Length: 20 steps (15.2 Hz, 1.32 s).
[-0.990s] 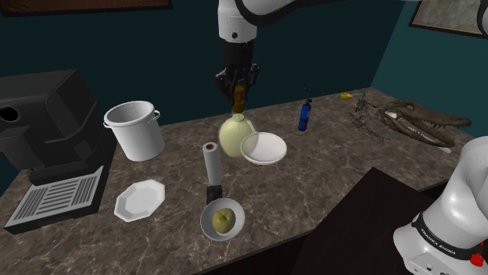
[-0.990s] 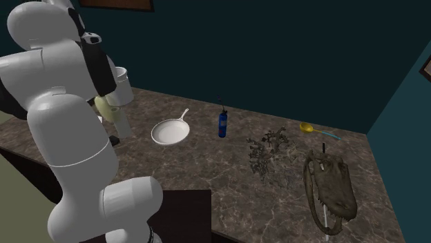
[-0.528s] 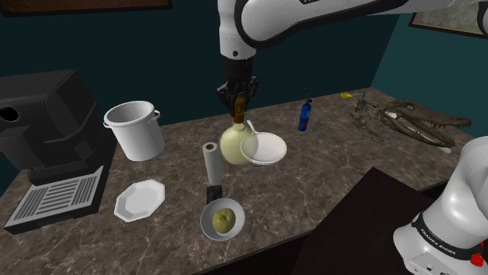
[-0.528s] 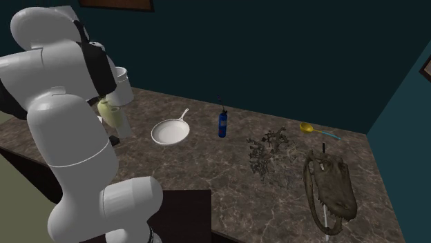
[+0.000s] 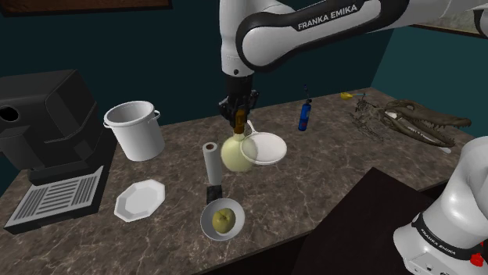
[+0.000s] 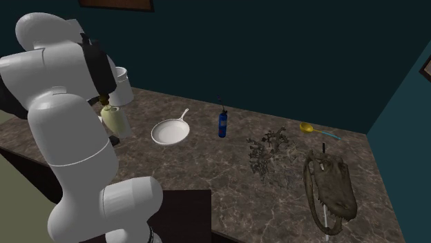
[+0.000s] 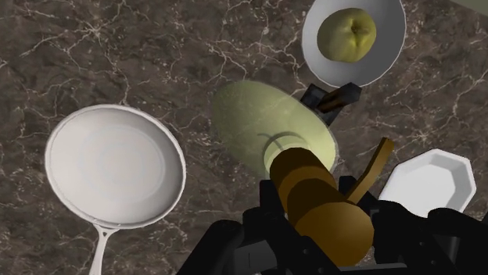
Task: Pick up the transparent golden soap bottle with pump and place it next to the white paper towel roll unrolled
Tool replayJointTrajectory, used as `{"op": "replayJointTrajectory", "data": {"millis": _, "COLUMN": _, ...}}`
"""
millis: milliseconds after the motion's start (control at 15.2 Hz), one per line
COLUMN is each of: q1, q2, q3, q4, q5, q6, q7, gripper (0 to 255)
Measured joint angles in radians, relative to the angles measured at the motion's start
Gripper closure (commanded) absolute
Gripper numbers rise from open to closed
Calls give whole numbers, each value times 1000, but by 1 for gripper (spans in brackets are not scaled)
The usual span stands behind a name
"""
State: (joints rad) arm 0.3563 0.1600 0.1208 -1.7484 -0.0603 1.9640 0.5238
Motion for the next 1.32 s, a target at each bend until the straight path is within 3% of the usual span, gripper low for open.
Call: {"op": "replayJointTrajectory", "data": {"millis": 1320, "q1": 2, "q2": 78, "q3": -4, "q4": -172, "q5": -19, "q6": 248, "q7": 20, "gripper": 255}}
